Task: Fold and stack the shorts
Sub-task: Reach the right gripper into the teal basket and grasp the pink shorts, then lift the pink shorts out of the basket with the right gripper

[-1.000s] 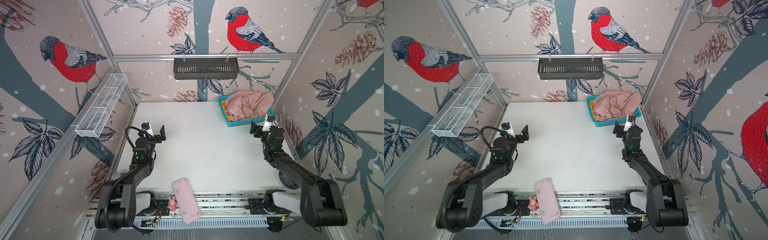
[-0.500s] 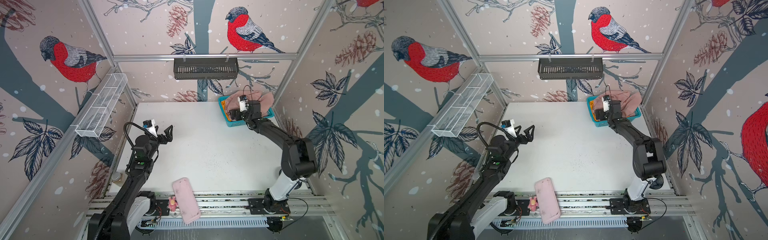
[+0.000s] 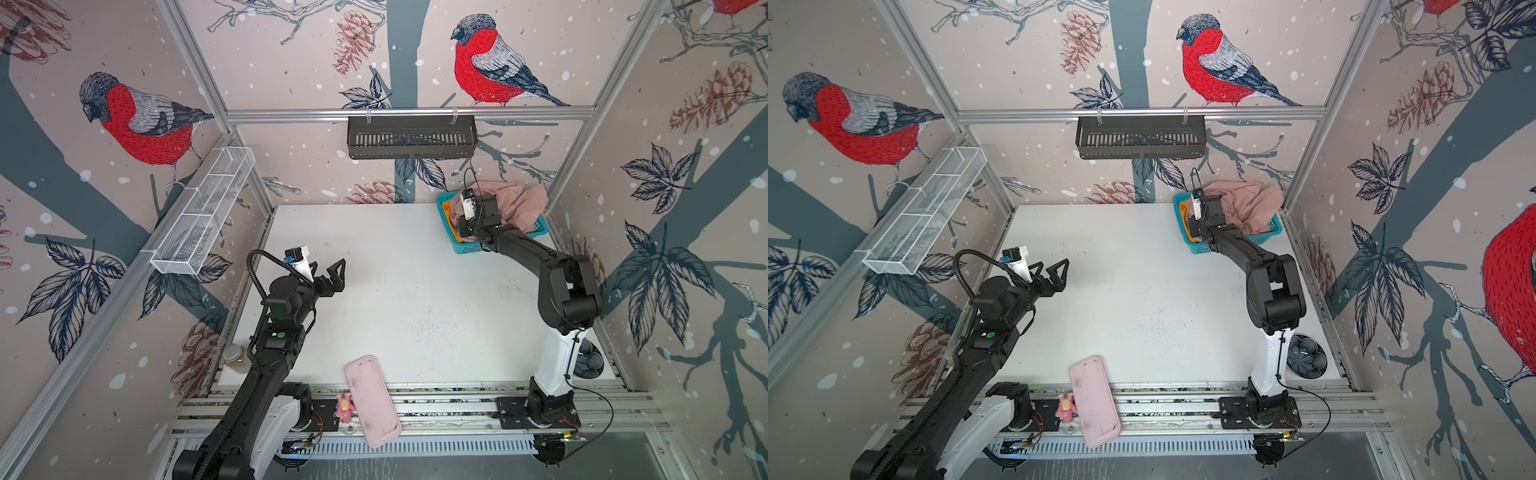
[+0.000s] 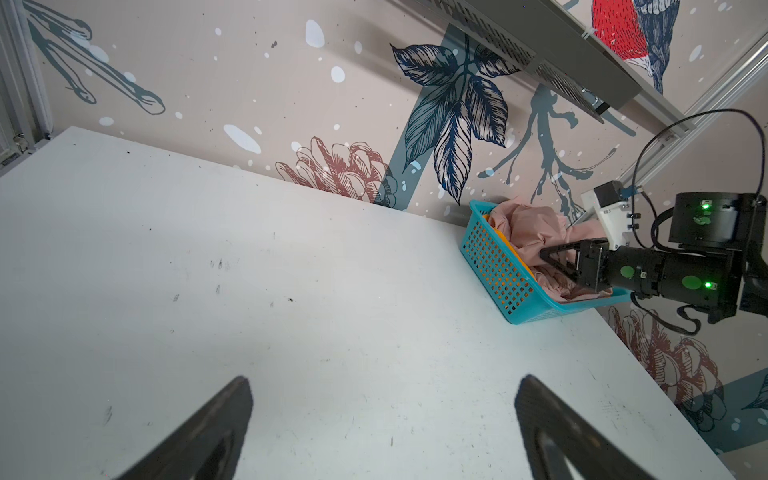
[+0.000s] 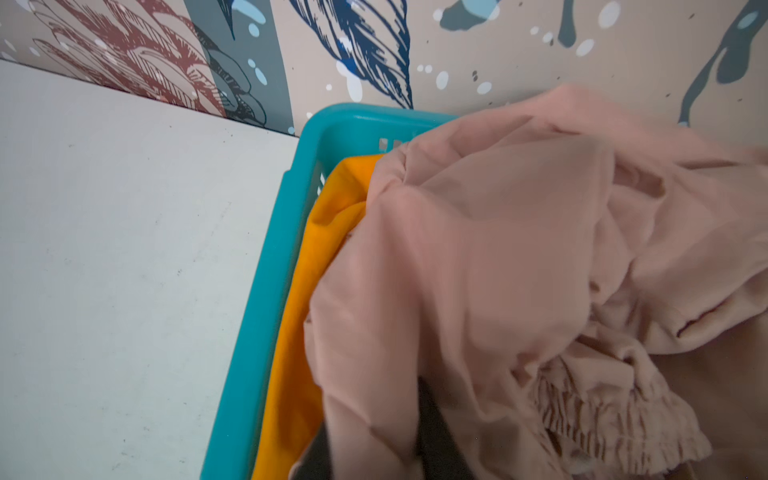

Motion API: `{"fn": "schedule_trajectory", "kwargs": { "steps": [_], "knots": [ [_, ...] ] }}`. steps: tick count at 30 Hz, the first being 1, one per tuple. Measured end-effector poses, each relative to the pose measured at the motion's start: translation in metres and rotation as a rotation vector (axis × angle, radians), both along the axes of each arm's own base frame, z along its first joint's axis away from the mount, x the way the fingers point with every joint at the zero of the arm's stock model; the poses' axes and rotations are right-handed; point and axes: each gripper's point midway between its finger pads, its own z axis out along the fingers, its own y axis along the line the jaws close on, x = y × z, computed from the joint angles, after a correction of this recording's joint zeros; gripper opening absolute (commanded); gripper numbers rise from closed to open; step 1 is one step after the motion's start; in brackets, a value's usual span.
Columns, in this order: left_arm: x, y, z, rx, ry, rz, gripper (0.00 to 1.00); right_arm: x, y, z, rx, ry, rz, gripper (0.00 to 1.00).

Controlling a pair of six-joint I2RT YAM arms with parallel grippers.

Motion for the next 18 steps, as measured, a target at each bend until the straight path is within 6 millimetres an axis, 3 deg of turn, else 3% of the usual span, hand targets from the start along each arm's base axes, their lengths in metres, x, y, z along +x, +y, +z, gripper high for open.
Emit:
{"fn": "schedule_trajectory", "kwargs": {
  "steps": [4, 13, 18],
  "knots": [
    [0.001, -0.001, 0.003, -0.001, -0.003, -0.004, 0.99, -0.010, -0.006, 0.038, -0.010, -0.048, -0.008, 0.03],
    [0.001, -0.015, 0.009, -0.012, -0.006, -0.080, 0.99, -0.036, -0.015, 0.202, 0.075, -0.315, -0.023, 0.02],
    [-0.001, -0.038, 0.014, -0.008, -0.011, -0.174, 0.99, -0.061, -0.001, 0.287, 0.164, -0.442, 0.049, 0.01]
  ]
}}
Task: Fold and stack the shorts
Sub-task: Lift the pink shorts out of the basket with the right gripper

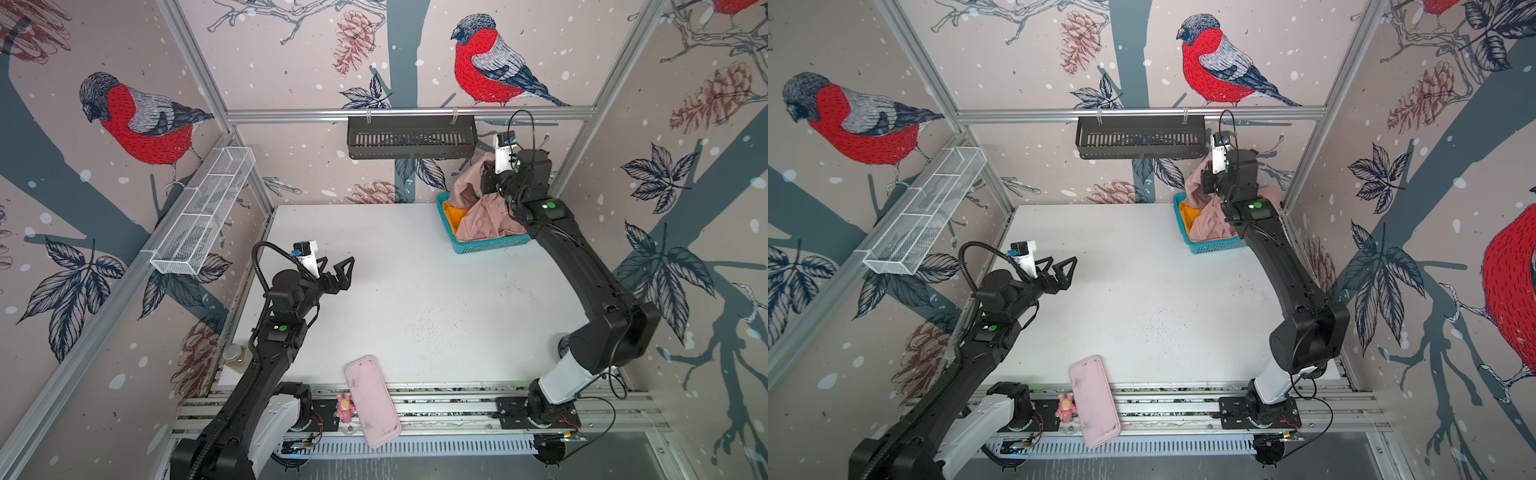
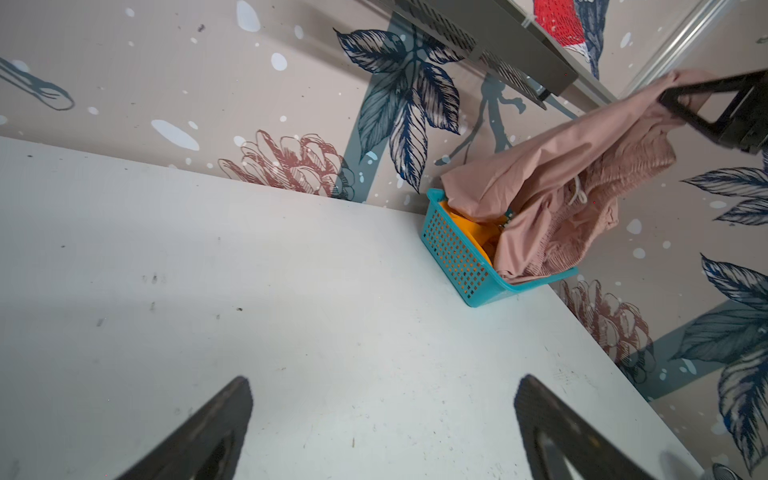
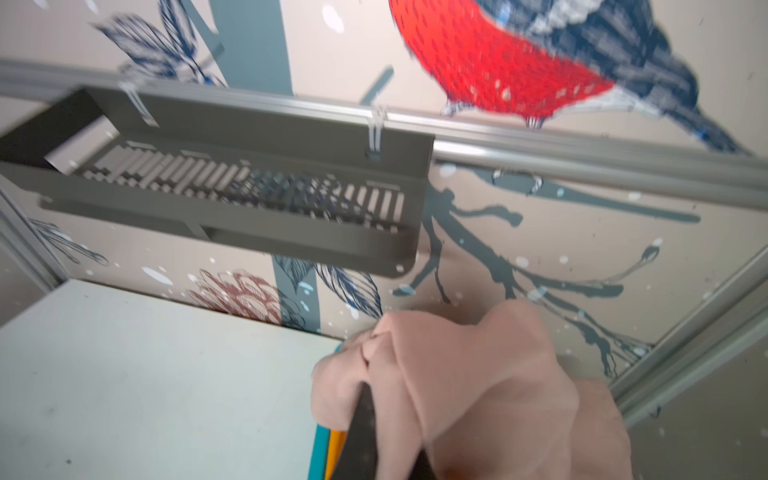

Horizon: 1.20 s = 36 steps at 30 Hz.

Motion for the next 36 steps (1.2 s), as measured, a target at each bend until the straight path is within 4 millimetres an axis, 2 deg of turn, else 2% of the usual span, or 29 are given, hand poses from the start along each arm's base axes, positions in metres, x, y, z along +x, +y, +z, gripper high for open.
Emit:
{"fn": "schedule_trajectory", "kwargs": {
  "steps": [3, 6, 11, 14, 18, 21, 24, 27, 30, 32, 33, 35, 36],
  "knots": [
    [-0.003, -0.022, 0.006, 0.028, -0.022, -0.079, 0.99, -0.027, 0.026, 0.045, 0.047, -0.075, 0.104, 0.01],
    [-0.007, -0.041, 0.015, 0.052, -0.052, -0.141, 0.99, -0.060, 0.059, 0.079, 0.078, -0.140, 0.223, 0.01],
    [-0.013, -0.065, 0.029, 0.070, -0.092, -0.232, 0.99, -0.112, 0.113, 0.115, 0.116, -0.210, 0.400, 0.01],
    [-0.022, -0.079, 0.042, 0.069, -0.129, -0.297, 0.99, -0.138, 0.138, 0.133, 0.140, -0.247, 0.479, 0.01],
    [-0.038, -0.091, 0.056, 0.054, -0.171, -0.368, 0.99, -0.154, 0.171, 0.141, 0.166, -0.277, 0.556, 0.01],
    [-0.051, -0.094, 0.067, 0.043, -0.207, -0.401, 0.99, -0.147, 0.197, 0.124, 0.159, -0.248, 0.589, 0.01],
    [-0.059, -0.087, 0.079, 0.046, -0.234, -0.374, 0.99, -0.128, 0.221, 0.093, 0.149, -0.175, 0.614, 0.01],
    [-0.058, -0.070, 0.089, 0.067, -0.233, -0.272, 0.99, -0.119, 0.250, 0.041, 0.117, -0.066, 0.680, 0.01],
    [-0.049, -0.048, 0.092, 0.100, -0.201, -0.132, 0.99, -0.125, 0.285, -0.018, 0.080, 0.060, 0.772, 0.01],
    [-0.042, -0.035, 0.086, 0.127, -0.166, -0.049, 0.99, -0.127, 0.305, -0.055, 0.057, 0.134, 0.829, 0.01],
    [-0.040, -0.031, 0.081, 0.144, -0.146, -0.025, 0.99, -0.127, 0.314, -0.071, 0.050, 0.165, 0.859, 0.04],
    [-0.034, -0.027, 0.067, 0.172, -0.099, 0.007, 0.99, -0.118, 0.330, -0.104, 0.037, 0.226, 0.886, 0.21],
    [-0.031, -0.025, 0.059, 0.184, -0.077, 0.018, 0.99, -0.115, 0.336, -0.118, 0.028, 0.258, 0.899, 0.25]
  ]
}}
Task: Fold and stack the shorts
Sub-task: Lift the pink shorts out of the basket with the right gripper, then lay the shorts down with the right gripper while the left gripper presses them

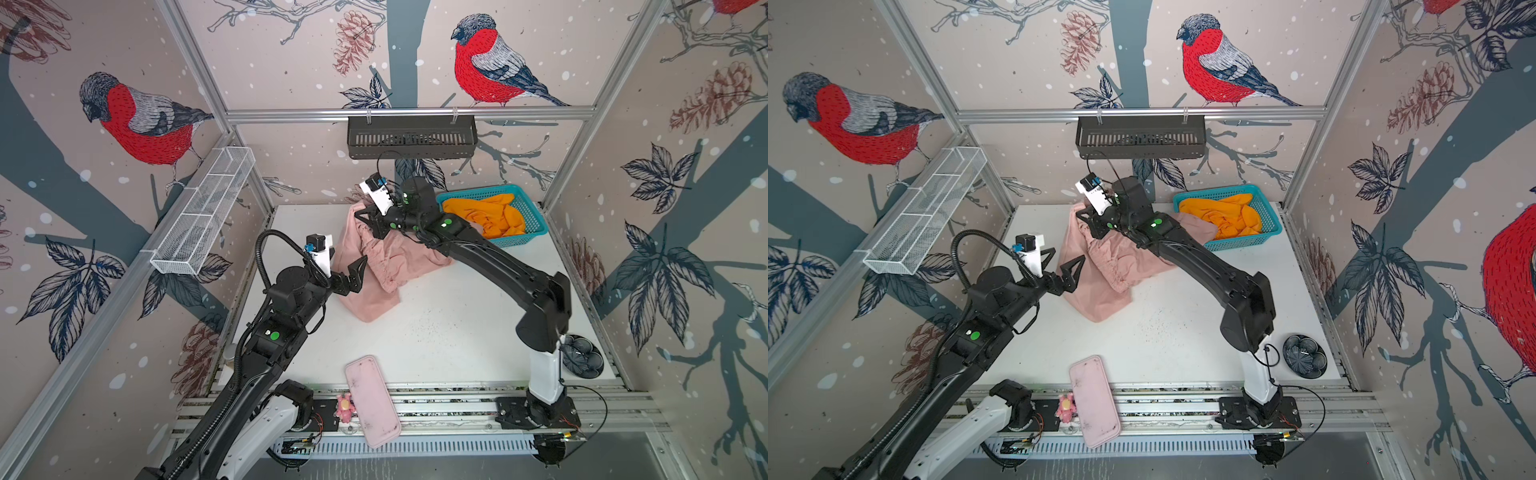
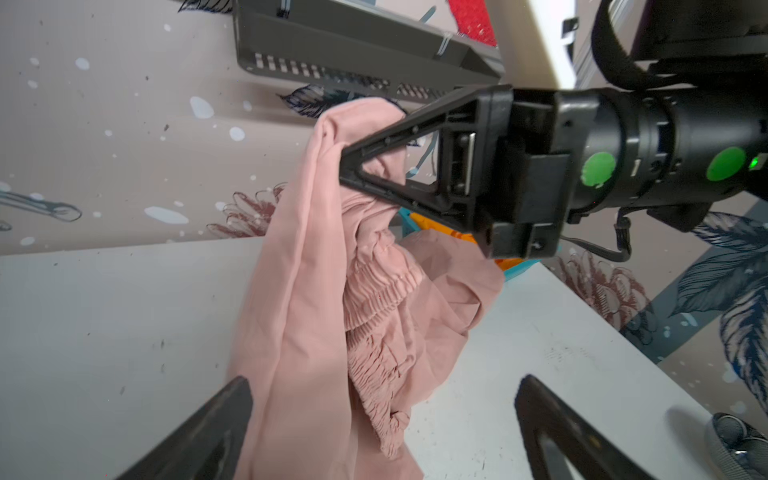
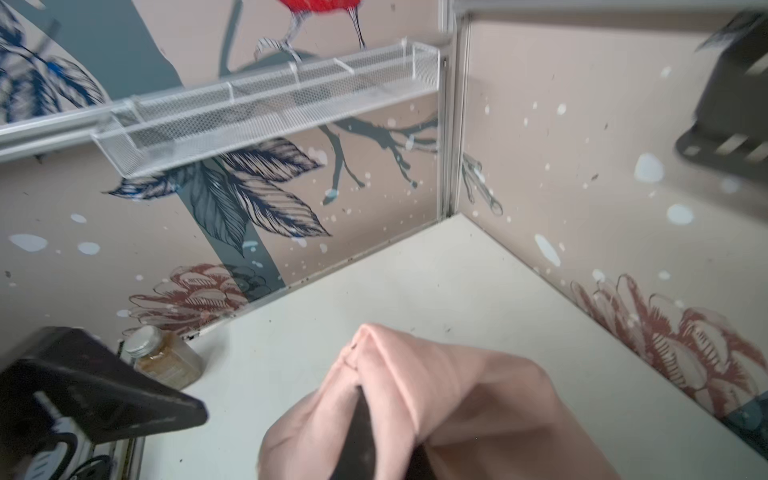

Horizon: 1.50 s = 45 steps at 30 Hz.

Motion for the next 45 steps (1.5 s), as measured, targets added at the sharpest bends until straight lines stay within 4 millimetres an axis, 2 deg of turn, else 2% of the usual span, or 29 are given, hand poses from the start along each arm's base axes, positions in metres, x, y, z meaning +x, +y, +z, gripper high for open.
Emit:
{"fn": "schedule_trajectory", "kwargs": {
  "steps": [1, 2, 3, 5, 8, 12, 16, 18, 19, 20, 22, 23, 25, 29, 32, 35, 38, 39, 41, 42, 45],
  "knots": [
    [0.002, 0.002, -0.008, 0.012, 0.022, 0.013, 0.99, 0.004, 0.006, -0.012, -0.018, 0.013, 0.011, 0.32],
    [0.003, 0.003, -0.016, 0.022, 0.041, 0.024, 0.99, 0.009, 0.011, -0.023, -0.039, 0.023, 0.017, 0.49],
    [0.004, 0.003, -0.021, 0.028, 0.054, 0.027, 0.99, 0.013, 0.012, -0.030, -0.057, 0.031, 0.018, 0.59],
    [0.007, 0.004, -0.033, 0.038, 0.082, 0.036, 0.99, 0.019, 0.011, -0.034, -0.076, 0.034, 0.014, 0.69],
    [0.009, 0.003, -0.049, 0.053, 0.115, 0.036, 0.99, 0.036, -0.012, -0.026, -0.100, 0.006, -0.025, 0.81],
    [0.010, -0.012, -0.073, 0.055, 0.169, -0.039, 0.99, 0.055, -0.072, -0.010, -0.147, -0.026, -0.113, 0.91],
    [0.010, -0.041, -0.097, 0.048, 0.215, -0.162, 0.99, 0.072, -0.158, 0.002, -0.236, -0.071, -0.263, 0.92],
    [0.012, -0.059, -0.108, 0.060, 0.222, -0.222, 0.99, 0.080, -0.206, -0.004, -0.289, -0.050, -0.361, 0.92],
    [0.013, -0.070, -0.118, 0.079, 0.243, -0.251, 0.99, 0.086, -0.239, -0.012, -0.322, -0.031, -0.430, 0.93],
    [0.014, -0.079, -0.126, 0.104, 0.258, -0.275, 0.99, 0.088, -0.262, -0.019, -0.343, -0.016, -0.476, 0.93],
    [0.020, -0.104, -0.138, 0.159, 0.266, -0.333, 0.99, 0.083, -0.313, -0.043, -0.398, 0.047, -0.577, 0.94],
    [0.025, -0.117, -0.142, 0.187, 0.261, -0.364, 0.99, 0.077, -0.330, -0.053, -0.417, 0.068, -0.611, 0.94],
    [0.036, -0.139, -0.150, 0.229, 0.259, -0.403, 0.99, 0.064, -0.352, -0.064, -0.420, 0.097, -0.658, 0.95],
    [0.064, -0.168, -0.172, 0.317, 0.233, -0.406, 0.99, 0.046, -0.393, -0.074, -0.377, 0.112, -0.797, 0.98],
    [0.079, -0.191, -0.196, 0.397, 0.217, -0.410, 0.99, 0.035, -0.403, -0.070, -0.325, 0.079, -0.851, 1.00],
    [0.107, -0.202, -0.214, 0.466, 0.212, -0.370, 0.98, 0.035, -0.412, -0.062, -0.298, 0.046, -0.896, 1.00],
    [0.136, -0.209, -0.223, 0.514, 0.216, -0.309, 0.86, 0.041, -0.425, -0.056, -0.297, 0.024, -0.947, 1.00],
    [0.143, -0.210, -0.227, 0.534, 0.221, -0.290, 0.71, 0.042, -0.430, -0.054, -0.298, 0.017, -0.965, 1.00],
    [0.154, -0.206, -0.239, 0.585, 0.242, -0.244, 0.29, 0.044, -0.433, -0.052, -0.296, 0.011, -0.975, 1.00],
    [0.157, -0.202, -0.245, 0.607, 0.254, -0.222, 0.00, 0.044, -0.433, -0.052, -0.299, 0.009, -0.974, 1.00],
    [0.163, -0.182, -0.252, 0.658, 0.290, -0.153, 0.00, 0.048, -0.431, -0.060, -0.327, 0.012, -0.953, 1.00]
  ]
}}
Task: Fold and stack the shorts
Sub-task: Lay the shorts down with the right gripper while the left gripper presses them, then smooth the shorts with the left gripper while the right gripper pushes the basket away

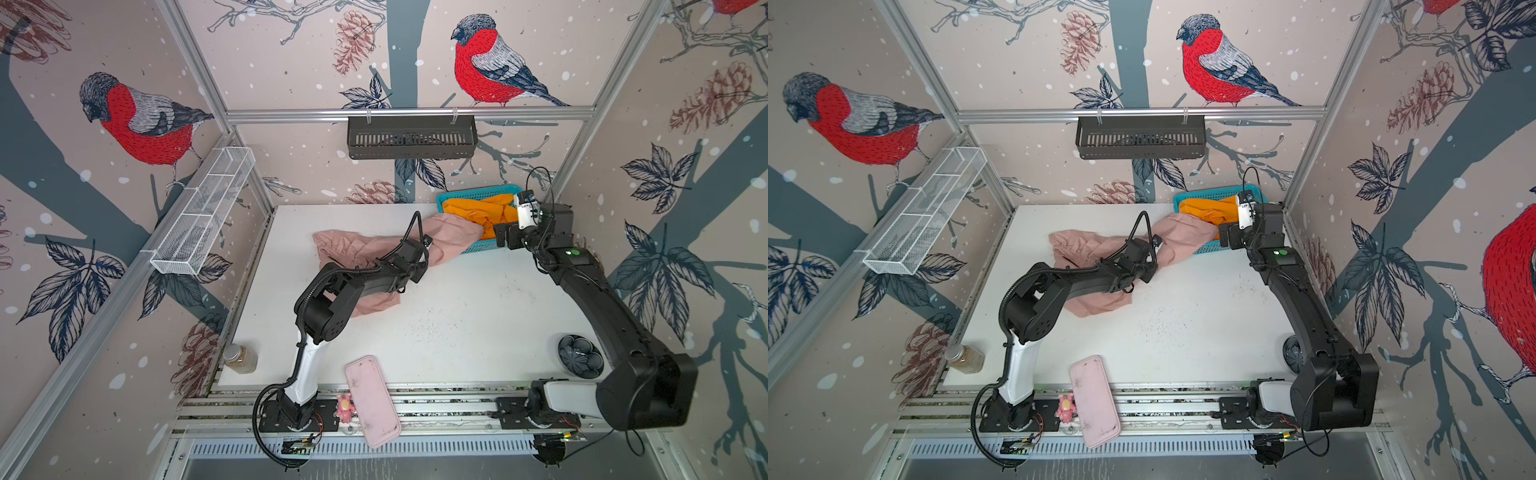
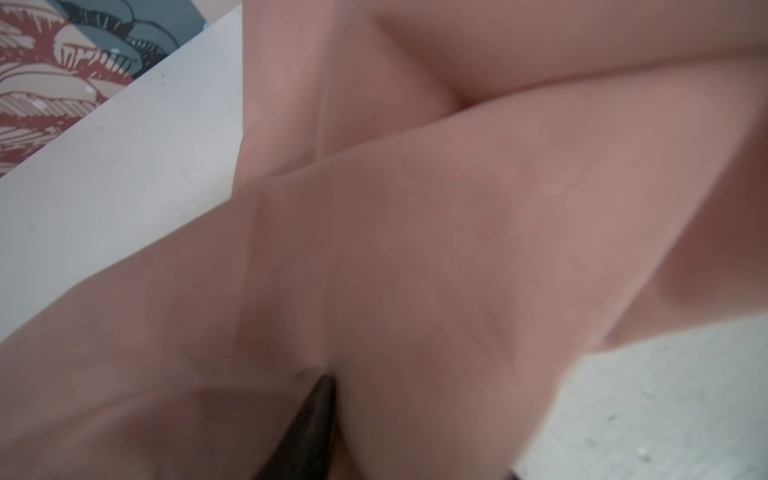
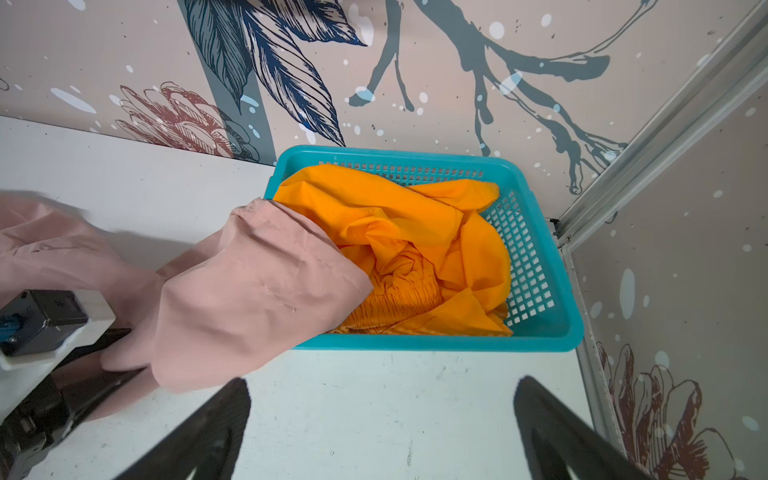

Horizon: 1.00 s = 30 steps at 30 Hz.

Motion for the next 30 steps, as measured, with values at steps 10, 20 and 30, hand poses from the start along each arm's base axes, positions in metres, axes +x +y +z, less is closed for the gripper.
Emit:
{"fn": "schedule_trajectory", "kwargs": {
  "steps": [10, 20, 30],
  "knots": [
    [-0.008, 0.135, 0.075, -0.116, -0.007, 0.319, 0.00, 0.013, 0.034, -0.044, -0.087, 0.141, 0.176, 0.99],
    [-0.034, 0.153, 0.126, -0.235, -0.047, 0.314, 0.24, 0.028, 0.079, -0.099, -0.265, 0.308, 0.324, 0.94],
    [-0.041, 0.151, 0.133, -0.274, -0.036, 0.309, 0.77, 0.032, 0.067, -0.126, -0.352, 0.430, 0.320, 0.94]
  ]
}}
